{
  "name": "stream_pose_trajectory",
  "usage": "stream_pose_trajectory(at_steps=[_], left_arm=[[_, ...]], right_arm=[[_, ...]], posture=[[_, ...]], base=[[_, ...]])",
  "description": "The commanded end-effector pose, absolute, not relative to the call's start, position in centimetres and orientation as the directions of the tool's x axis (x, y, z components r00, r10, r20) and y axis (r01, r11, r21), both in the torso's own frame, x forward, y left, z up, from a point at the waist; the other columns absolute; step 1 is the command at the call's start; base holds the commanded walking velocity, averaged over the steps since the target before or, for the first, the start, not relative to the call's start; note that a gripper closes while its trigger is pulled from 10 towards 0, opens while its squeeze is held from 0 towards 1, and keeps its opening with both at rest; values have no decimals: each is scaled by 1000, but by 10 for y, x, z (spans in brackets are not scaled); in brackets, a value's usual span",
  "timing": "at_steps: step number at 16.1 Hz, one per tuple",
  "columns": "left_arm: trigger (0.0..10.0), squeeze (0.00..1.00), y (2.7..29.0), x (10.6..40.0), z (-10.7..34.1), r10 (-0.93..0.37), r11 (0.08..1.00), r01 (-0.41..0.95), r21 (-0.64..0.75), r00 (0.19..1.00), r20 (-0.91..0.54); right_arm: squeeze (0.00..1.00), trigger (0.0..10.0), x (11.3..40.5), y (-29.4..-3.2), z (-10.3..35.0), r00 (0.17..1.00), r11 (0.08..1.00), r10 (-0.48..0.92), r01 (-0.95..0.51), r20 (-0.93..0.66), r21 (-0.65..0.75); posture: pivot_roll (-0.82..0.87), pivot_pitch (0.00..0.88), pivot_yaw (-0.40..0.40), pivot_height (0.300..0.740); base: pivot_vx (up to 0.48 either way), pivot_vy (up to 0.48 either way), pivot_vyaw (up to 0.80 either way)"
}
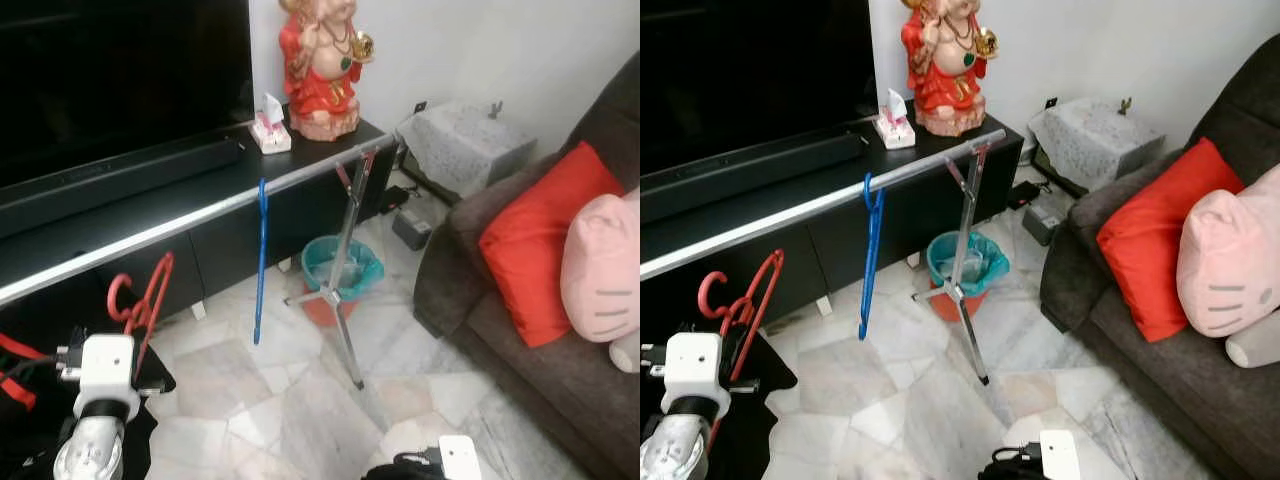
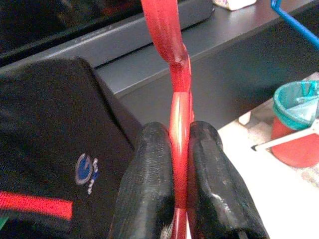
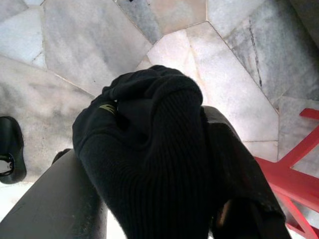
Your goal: Hang hanger
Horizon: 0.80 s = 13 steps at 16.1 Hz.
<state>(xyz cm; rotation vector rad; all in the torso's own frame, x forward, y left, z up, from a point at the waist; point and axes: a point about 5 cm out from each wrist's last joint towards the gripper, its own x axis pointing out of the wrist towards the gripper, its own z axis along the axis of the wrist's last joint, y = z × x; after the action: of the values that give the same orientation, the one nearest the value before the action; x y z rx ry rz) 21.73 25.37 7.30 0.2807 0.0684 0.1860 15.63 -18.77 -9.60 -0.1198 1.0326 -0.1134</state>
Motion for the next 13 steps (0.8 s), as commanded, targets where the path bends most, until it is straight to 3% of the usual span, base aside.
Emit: stream_pose_trajectory(at_steps=[1,5,8,9,13], left_arm=[[10000,0,256,213,71,198,939,-177,295,979,-44],[10000,0,269,197,24,313,928,-245,282,923,-227],[10000,0,270,194,3,326,940,-269,211,890,-319],[10000,0,283,189,-8,354,934,-297,200,856,-378],[10000,0,280,160,-53,299,952,-176,252,724,-622]], right_arm=[[0,10000,159,-192,-94,517,986,-158,36,-841,-164],[0,10000,159,-191,-94,520,986,-157,31,-840,-165],[0,10000,159,-191,-94,519,986,-158,36,-840,-164],[0,10000,159,-190,-95,519,986,-158,38,-840,-162],[0,10000,159,-189,-94,519,987,-152,31,-841,-159]], posture=[[117,51,-103,740],[120,47,-103,740],[116,42,-96,740],[121,42,-97,740],[122,31,-90,740]], base=[[0,0,0],[0,0,0],[0,0,0],[0,0,0],[0,0,0]])
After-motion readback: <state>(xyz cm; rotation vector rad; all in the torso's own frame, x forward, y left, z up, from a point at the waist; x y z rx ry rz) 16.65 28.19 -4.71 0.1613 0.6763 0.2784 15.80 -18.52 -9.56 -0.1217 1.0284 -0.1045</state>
